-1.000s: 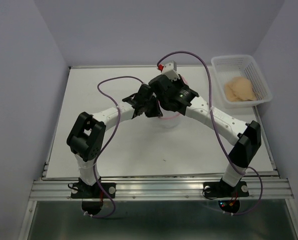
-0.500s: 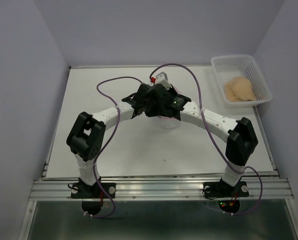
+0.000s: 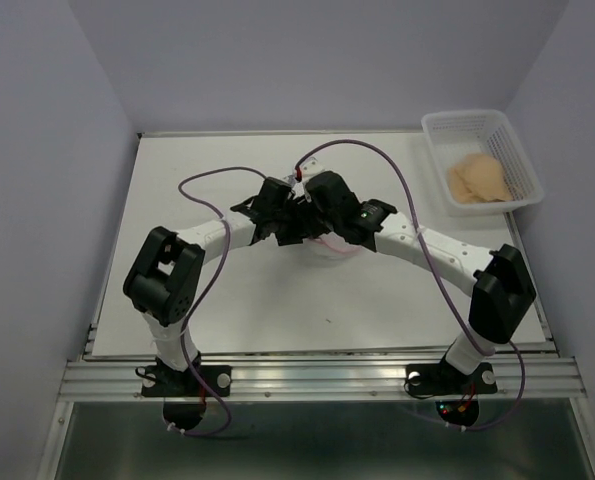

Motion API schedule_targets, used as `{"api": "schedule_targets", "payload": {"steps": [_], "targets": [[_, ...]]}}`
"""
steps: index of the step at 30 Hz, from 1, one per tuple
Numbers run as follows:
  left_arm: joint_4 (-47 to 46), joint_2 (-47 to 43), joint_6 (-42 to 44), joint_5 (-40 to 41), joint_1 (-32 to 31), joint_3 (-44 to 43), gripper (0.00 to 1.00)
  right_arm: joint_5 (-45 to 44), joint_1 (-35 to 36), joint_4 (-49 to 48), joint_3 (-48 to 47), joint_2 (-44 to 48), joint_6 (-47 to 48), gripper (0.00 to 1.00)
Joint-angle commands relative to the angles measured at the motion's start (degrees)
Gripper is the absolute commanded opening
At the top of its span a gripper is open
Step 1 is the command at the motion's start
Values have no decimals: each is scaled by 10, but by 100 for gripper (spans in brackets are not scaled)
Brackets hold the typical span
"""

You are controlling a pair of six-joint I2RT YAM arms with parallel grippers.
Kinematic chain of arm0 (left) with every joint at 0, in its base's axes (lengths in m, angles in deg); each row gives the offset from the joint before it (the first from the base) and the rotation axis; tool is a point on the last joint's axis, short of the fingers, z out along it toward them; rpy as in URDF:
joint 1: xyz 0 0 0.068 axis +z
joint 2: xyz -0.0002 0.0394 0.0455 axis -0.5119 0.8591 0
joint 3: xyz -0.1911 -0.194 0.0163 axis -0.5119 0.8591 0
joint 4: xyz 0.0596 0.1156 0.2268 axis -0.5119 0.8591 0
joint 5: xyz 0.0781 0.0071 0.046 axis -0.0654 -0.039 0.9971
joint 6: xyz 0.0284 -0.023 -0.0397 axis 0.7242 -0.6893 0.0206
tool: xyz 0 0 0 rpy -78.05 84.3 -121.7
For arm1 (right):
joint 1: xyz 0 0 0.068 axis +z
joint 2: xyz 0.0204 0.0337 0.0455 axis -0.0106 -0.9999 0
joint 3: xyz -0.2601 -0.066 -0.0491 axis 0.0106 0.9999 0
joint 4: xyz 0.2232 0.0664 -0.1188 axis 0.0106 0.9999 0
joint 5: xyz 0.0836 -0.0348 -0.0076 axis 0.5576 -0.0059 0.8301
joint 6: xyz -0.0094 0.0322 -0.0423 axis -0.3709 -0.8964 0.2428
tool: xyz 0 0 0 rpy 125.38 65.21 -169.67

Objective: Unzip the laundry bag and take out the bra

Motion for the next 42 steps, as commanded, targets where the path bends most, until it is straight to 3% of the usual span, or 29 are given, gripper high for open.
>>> {"api": "schedule_targets", "payload": {"steps": [1,4,9,11,12,15,16,17,18,20,24,29,42], "targets": [[-13,-76,-17,7,31,52,64,121,4,-68,6,33,-30,62],[-9,-119,-22,28,52,97,64,104,4,-77,12,49,-47,73],[-2,-187,-19,47,79,123,68,87,-23,-99,39,86,-84,80],[0,-201,-13,53,83,121,69,77,-39,-117,70,111,-104,98],[4,-211,-12,55,84,119,69,74,-58,-121,84,121,-114,100],[21,-233,-5,70,90,106,72,60,-110,-135,158,169,-181,100],[29,-239,-4,76,92,105,75,52,-164,-152,187,187,-231,100],[34,-246,-1,94,99,103,90,52,-193,-162,219,229,-252,100],[40,-261,1,104,104,101,99,49,-222,-169,282,255,-271,100],[57,-277,7,134,111,99,99,-11,-280,-180,337,308,-311,100],[101,-324,12,231,124,88,99,-166,-312,-179,433,452,-312,100],[129,-365,9,363,137,71,99,-190,-317,-147,498,514,-341,100],[115,-408,26,424,150,99,99,-206,-317,-149,548,549,-347,100]]}}
